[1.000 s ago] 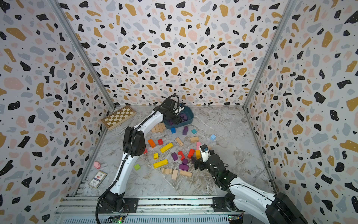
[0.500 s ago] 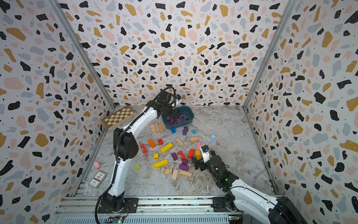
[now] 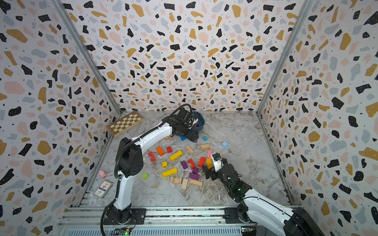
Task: Pick purple bricks into the storage bin
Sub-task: Pick up the building block from the center of the board.
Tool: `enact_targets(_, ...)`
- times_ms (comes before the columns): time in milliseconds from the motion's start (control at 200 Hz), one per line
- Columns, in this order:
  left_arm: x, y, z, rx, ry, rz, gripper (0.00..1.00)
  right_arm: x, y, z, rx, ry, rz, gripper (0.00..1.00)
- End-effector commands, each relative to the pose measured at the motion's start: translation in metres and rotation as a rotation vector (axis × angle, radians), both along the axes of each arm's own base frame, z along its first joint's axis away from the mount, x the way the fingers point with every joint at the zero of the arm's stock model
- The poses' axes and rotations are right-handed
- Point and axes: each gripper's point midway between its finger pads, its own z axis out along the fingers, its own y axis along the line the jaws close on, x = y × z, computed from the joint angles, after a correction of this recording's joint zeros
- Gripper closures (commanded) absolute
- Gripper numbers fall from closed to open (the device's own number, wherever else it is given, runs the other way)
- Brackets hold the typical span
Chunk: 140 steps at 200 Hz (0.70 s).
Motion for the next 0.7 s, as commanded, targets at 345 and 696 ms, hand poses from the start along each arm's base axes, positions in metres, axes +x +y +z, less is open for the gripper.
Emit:
enact_targets(345, 0.006, -0.024, -0.037, -0.047, 0.071, 0.033, 0.03, -0.003, 0.004, 0.006, 0.015, -0.020, 0.023, 0.00)
enact_targets(696, 0.015, -0.029, -0.063, -0.011, 0.091, 0.047, 0.20, -0.003, 0.006, 0.006, 0.012, -0.023, 0.027, 0.00)
